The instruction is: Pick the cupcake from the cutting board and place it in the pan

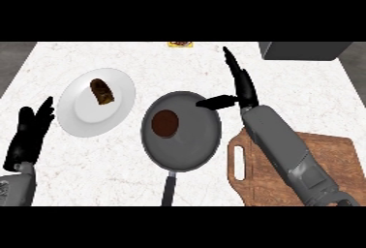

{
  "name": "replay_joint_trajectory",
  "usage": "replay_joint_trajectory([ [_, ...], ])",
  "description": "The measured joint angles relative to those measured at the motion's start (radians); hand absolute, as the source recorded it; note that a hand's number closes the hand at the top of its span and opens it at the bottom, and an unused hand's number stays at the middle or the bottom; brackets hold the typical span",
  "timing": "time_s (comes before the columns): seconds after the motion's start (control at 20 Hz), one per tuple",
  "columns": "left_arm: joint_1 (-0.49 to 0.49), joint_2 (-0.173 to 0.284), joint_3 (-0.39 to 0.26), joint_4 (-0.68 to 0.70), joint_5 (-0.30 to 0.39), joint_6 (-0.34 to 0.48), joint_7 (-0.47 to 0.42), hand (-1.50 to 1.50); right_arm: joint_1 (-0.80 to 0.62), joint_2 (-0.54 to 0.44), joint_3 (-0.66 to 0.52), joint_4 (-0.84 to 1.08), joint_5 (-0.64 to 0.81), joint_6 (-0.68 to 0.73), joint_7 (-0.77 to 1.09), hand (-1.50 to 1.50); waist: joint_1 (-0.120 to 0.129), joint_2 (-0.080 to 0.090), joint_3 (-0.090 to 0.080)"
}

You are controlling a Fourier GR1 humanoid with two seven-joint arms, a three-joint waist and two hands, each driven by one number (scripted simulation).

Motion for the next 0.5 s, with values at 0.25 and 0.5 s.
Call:
replay_joint_trajectory([
  [0.25, 0.042, -0.004, 0.007, -0.024, 0.004, -0.004, -0.011, 0.00, 0.047, -0.144, -0.068, -0.009, -0.023, 0.161, -0.048, -1.50, -0.009, -0.003, 0.000],
  [0.5, 0.020, -0.003, 0.012, -0.011, -0.002, 0.003, 0.004, 0.00, 0.097, -0.296, -0.115, -0.038, -0.038, 0.346, -0.059, -1.50, -0.018, -0.005, -0.001],
])
